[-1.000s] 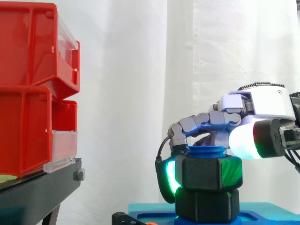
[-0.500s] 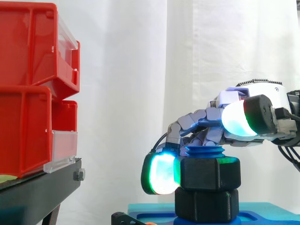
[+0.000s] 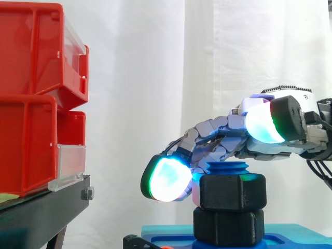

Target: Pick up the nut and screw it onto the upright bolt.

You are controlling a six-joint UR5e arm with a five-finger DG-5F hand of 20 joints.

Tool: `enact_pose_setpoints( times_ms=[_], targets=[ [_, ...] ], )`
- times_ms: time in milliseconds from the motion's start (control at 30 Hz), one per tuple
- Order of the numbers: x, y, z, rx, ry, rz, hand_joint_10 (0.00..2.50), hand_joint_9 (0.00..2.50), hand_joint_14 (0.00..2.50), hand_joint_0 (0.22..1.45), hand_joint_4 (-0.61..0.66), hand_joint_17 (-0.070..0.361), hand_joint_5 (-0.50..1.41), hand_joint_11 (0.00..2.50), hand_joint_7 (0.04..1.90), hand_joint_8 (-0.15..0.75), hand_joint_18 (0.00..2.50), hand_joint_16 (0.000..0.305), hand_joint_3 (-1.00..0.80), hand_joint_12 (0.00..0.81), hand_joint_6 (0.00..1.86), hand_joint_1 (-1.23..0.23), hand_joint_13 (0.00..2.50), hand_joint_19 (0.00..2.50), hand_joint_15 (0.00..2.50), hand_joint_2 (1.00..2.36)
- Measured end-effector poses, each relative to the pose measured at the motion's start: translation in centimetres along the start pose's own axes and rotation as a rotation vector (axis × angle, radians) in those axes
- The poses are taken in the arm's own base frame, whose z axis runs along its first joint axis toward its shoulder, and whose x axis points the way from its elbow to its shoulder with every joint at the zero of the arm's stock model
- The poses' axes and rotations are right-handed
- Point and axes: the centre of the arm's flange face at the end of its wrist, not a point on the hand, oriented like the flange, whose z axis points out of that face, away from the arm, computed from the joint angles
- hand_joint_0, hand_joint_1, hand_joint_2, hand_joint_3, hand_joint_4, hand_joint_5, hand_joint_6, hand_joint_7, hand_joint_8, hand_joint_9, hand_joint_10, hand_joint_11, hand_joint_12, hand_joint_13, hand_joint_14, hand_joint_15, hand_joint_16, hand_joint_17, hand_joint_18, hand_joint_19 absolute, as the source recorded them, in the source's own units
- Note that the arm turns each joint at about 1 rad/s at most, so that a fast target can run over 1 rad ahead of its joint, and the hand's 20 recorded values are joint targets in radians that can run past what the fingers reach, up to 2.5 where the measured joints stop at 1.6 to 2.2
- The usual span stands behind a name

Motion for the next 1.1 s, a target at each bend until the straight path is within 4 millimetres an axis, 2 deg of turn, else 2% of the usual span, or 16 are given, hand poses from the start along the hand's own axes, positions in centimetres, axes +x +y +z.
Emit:
enact_pose_setpoints(
  times_ms=[333, 633, 1100],
  targets=[
    [0.5, 1.2, 0.6, -0.015, 0.008, 0.002, 0.0, 0.57, 0.0, 0.44, 0.21, 0.092, -0.07, 0.0, 0.87, 0.233, 0.0, 0.041, -0.5, 0.314, 0.5, -0.05, 0.23, 0.0, 0.0, 1.0],
    [0.9, 2.0, 1.1, -0.027, 0.013, 0.001, 0.0, 0.6, 0.0, 0.45, 0.22, 0.091, -0.06, 0.0, 1.06, 0.246, 0.0, 0.041, -0.5, 0.314, 0.5, -0.1, 0.27, 0.0, 0.0, 1.0],
    [0.8, 1.9, 1.0, -0.025, 0.012, 0.004, 0.0, 0.66, 0.0, 0.46, 0.22, 0.086, -0.05, 0.0, 1.17, 0.258, 0.0, 0.038, -0.5, 0.31, 0.5, -0.14, 0.31, 0.0, 0.0, 1.0]
  ],
)
